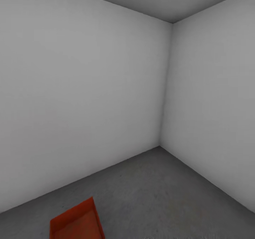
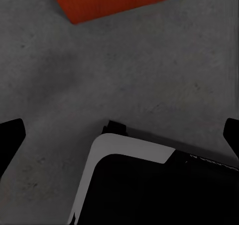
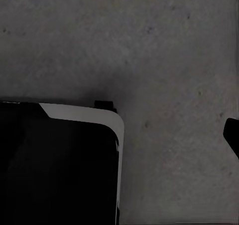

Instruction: Move the two storage containers from the living room to the garage. In the garage, place one container on the floor and stack the other container on top of it (either order is fine).

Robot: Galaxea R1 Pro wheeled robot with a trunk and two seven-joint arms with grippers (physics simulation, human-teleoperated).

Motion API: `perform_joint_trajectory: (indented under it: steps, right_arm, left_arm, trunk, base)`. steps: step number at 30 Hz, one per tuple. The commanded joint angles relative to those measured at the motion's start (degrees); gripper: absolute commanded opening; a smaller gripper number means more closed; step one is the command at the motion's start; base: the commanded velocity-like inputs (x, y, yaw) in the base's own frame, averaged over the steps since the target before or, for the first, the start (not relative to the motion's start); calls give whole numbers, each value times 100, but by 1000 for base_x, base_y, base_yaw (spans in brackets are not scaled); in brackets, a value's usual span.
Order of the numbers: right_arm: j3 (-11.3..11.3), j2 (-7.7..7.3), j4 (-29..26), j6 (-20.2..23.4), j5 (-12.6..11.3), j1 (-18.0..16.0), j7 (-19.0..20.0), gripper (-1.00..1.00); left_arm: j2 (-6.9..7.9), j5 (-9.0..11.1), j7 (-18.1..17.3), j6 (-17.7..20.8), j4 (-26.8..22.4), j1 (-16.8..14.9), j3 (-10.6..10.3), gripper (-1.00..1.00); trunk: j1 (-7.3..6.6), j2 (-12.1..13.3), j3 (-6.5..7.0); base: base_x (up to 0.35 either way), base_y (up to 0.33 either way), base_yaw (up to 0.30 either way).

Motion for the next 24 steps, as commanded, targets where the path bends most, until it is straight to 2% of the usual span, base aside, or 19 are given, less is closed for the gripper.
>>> perform_joint_trajectory:
  steps: [1, 24]
  right_arm:
    - [48, 5, 18, -28, -41, -8, -1, 100]
    - [51, 7, 18, -28, -41, -8, -1, 100]
  left_arm:
    - [2, 6, -16, -17, 5, -4, 44, 100]
    - [2, 6, -16, -17, 5, -4, 44, 100]
  trunk:
    - [1, -7, -10]
    - [1, -7, -10]
  base:
    - [0, 0, -299]
    - [0, 0, -299]
